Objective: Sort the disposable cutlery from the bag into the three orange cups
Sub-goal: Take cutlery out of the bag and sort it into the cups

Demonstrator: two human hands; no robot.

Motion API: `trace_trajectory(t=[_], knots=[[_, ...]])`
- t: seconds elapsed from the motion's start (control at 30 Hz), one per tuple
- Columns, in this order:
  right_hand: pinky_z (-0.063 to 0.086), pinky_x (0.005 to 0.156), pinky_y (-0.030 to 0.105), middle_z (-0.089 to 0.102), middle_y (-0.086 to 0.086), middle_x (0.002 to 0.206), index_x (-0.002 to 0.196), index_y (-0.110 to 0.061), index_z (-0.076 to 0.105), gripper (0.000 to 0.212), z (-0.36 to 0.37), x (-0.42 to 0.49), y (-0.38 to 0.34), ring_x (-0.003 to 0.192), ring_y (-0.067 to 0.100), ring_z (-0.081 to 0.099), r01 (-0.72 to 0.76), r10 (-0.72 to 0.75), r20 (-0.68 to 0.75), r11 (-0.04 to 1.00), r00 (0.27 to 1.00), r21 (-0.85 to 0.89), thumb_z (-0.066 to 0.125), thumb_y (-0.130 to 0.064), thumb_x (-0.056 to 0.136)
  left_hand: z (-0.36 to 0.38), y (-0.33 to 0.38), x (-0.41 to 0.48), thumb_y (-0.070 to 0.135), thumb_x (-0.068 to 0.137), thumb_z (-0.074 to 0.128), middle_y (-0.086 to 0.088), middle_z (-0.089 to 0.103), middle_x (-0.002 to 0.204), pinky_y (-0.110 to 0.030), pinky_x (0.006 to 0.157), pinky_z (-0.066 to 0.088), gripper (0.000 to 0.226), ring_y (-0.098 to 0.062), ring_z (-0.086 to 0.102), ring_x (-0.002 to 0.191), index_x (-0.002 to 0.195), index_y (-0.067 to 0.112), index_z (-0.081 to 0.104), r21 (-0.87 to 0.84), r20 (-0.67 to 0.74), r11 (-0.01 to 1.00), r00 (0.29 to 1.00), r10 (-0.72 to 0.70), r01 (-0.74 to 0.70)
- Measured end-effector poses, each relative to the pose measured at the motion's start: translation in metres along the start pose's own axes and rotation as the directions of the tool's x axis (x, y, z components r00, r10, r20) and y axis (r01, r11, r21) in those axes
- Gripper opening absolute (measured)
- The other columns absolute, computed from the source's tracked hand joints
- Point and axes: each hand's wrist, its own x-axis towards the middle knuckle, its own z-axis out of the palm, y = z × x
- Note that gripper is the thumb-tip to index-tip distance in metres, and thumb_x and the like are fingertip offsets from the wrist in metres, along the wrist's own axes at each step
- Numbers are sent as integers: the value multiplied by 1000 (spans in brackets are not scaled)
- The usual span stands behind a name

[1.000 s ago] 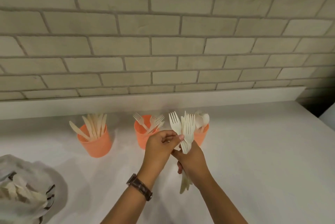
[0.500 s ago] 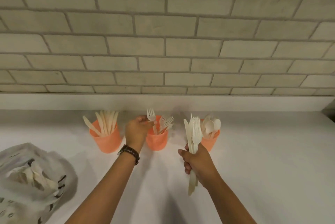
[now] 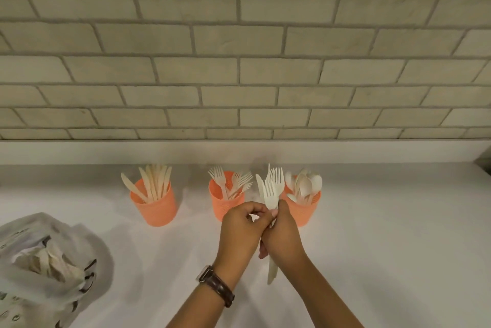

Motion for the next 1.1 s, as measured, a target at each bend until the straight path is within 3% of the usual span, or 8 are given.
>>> trace_trajectory(t=[0.23,0.47,0.6,0.7,0.77,0.87,0.97,1.1], knots=[[34,40,21,44,0,62,91,-22,49,12,-10,-5,4,44,11,40,-11,5,66,996,998,83,58,-14,91,-35,21,27,18,80,71,11,63,57,-7,55,42,8,3,52,50,73,14,70,-383,-205,924,976,-70,-15],[33,44,24,42,-1,57,101,-10,51,12,-26,-10,8,41,13,36,-128,78,143,917,987,379,58,-14,92,-79,13,83,21,77,76,10,66,72,-9,66,45,9,4,60,63,80,14,70,-185,-494,968,867,59,-171],[33,42,23,43,1,60,105,-7,55,14,-30,-9,6,41,12,37,-151,82,170,883,982,444,58,-13,92,-64,-26,95,15,78,74,-4,65,70,-26,65,45,10,-24,62,72,71,16,66,-16,-353,1000,936,-15,10],[31,42,22,45,1,61,108,-6,58,19,-32,-9,4,42,11,35,-164,76,195,855,978,491,59,-14,91,-57,-43,91,16,72,80,-9,65,110,-34,86,48,44,-31,63,97,112,9,64,85,-267,991,961,-74,100],[29,41,21,44,1,60,109,-5,59,24,-34,-8,2,42,10,33,-174,72,207,827,976,535,61,-18,89,-53,-40,82,19,67,83,-3,55,118,-34,85,48,57,-23,60,87,118,13,58,102,-310,994,951,-5,39],[26,37,18,43,2,58,104,-4,59,40,-35,-7,1,39,8,30,-179,55,217,777,975,604,59,-37,80,-41,-17,55,24,73,78,4,58,92,-24,69,43,24,-11,52,68,90,24,62,24,-264,998,963,62,-58],[25,35,16,45,5,55,96,-4,58,52,-30,-8,-1,34,9,30,-180,32,235,748,971,639,46,-52,81,-26,2,26,32,75,74,12,66,77,-10,62,41,9,-1,51,62,77,25,70,-44,7,999,1000,14,-13],[23,35,15,50,8,52,92,0,60,58,-21,-13,-9,32,12,32,-219,66,272,783,960,582,33,-52,94,-17,11,3,36,72,77,5,66,63,-27,66,48,14,-5,53,53,81,26,75,-83,140,997,990,3,9]])
